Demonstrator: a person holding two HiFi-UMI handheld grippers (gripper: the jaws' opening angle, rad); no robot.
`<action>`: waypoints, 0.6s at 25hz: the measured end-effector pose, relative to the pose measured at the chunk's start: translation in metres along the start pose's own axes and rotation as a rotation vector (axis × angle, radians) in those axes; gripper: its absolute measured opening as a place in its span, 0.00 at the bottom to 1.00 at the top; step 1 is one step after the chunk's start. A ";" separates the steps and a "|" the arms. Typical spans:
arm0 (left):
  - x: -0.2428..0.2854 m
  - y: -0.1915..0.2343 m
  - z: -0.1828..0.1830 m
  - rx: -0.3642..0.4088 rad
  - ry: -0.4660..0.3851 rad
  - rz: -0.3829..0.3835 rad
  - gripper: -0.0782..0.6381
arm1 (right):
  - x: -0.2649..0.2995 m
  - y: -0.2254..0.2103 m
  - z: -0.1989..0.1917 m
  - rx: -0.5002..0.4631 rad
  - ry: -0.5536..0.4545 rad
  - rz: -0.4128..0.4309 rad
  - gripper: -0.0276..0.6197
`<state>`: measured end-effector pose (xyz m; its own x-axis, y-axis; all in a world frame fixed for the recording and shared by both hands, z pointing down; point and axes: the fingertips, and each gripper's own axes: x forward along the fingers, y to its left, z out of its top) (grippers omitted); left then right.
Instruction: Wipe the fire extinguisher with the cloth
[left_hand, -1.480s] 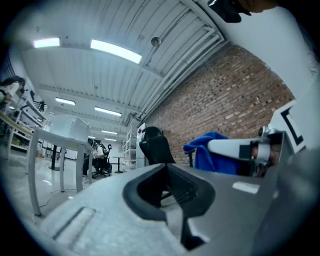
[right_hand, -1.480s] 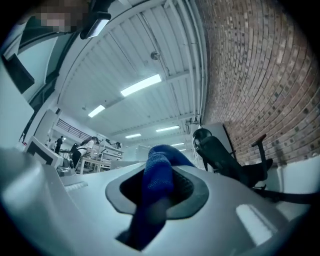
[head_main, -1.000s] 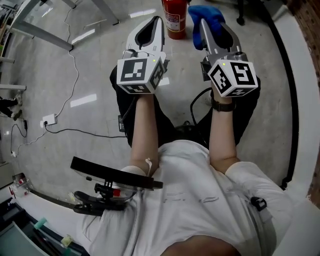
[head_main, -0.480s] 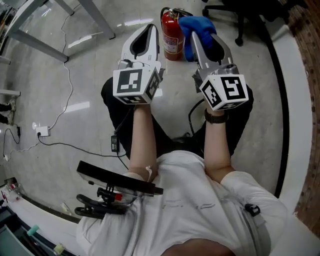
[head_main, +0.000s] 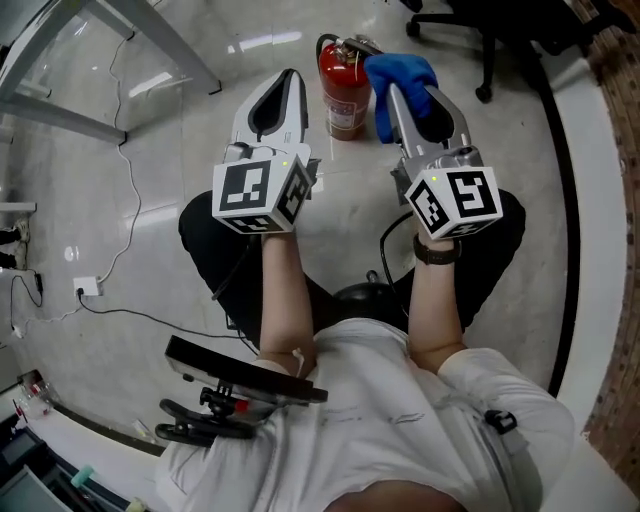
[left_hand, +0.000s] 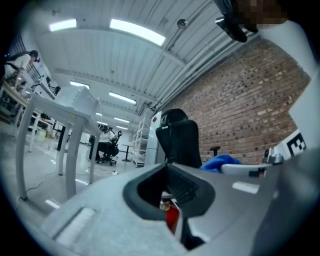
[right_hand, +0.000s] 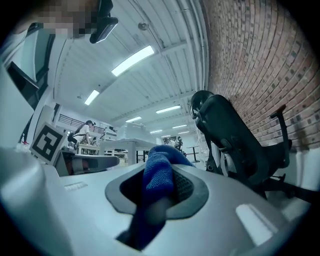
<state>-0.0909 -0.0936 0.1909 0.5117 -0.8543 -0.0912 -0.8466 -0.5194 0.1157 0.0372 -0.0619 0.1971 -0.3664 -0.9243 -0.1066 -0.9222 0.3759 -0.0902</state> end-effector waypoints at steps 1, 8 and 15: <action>0.005 0.000 0.009 0.011 -0.017 -0.017 0.12 | 0.006 -0.003 0.002 -0.003 -0.005 -0.006 0.16; 0.037 0.018 0.023 0.046 -0.043 -0.066 0.12 | 0.044 -0.015 0.012 -0.043 -0.038 -0.055 0.16; 0.064 0.050 -0.003 0.042 -0.012 -0.090 0.12 | 0.075 -0.019 -0.031 -0.075 0.088 -0.113 0.17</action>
<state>-0.1002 -0.1750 0.1941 0.5842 -0.8040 -0.1107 -0.8031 -0.5924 0.0648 0.0231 -0.1399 0.2217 -0.2665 -0.9637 -0.0123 -0.9635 0.2667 -0.0220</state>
